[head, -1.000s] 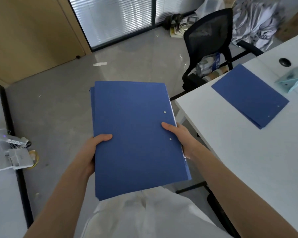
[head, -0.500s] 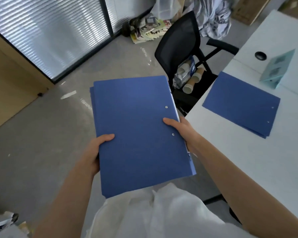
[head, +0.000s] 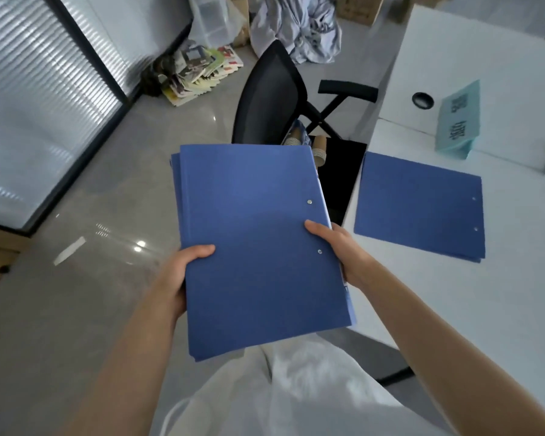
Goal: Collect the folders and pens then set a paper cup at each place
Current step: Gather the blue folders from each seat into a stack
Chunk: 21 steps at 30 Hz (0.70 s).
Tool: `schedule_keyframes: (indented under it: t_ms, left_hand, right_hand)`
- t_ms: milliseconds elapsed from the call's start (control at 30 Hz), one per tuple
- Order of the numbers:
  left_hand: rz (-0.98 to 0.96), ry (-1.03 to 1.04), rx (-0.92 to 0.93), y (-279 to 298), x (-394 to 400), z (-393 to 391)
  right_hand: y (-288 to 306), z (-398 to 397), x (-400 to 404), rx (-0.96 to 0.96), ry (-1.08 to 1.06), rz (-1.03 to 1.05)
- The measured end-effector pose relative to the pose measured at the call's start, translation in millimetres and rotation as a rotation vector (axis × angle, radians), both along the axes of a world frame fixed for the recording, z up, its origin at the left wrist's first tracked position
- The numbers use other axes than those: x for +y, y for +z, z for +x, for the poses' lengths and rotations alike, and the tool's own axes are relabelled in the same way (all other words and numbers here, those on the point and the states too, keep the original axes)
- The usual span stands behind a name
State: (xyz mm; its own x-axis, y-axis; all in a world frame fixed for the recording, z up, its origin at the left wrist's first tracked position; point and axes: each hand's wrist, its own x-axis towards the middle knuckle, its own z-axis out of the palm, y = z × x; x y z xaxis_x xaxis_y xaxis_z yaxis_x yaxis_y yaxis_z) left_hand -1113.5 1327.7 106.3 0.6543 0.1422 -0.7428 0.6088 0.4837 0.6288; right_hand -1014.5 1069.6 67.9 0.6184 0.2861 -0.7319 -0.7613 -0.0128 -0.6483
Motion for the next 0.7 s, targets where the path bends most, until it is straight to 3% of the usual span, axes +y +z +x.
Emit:
schedule_keyframes:
  t_ms: [233, 400, 533, 700]
  left_hand:
    - [0.065, -0.104, 0.014, -5, 4, 86]
    - [0.057, -0.180, 0.002, -5, 8, 140]
    - [0.047, -0.207, 0.036, -9, 18, 169]
    - [0.061, -0.275, 0.053, -16, 40, 202]
  right_hand:
    - [-13, 50, -9, 0.044, -0.072, 0.035]
    - [-32, 86, -28, 0.057, -0.198, -0.073]
    - [-59, 99, -49, -0.003, -0.375, -0.480]
    - [-74, 112, -55, -0.041, -0.341, -1.034]
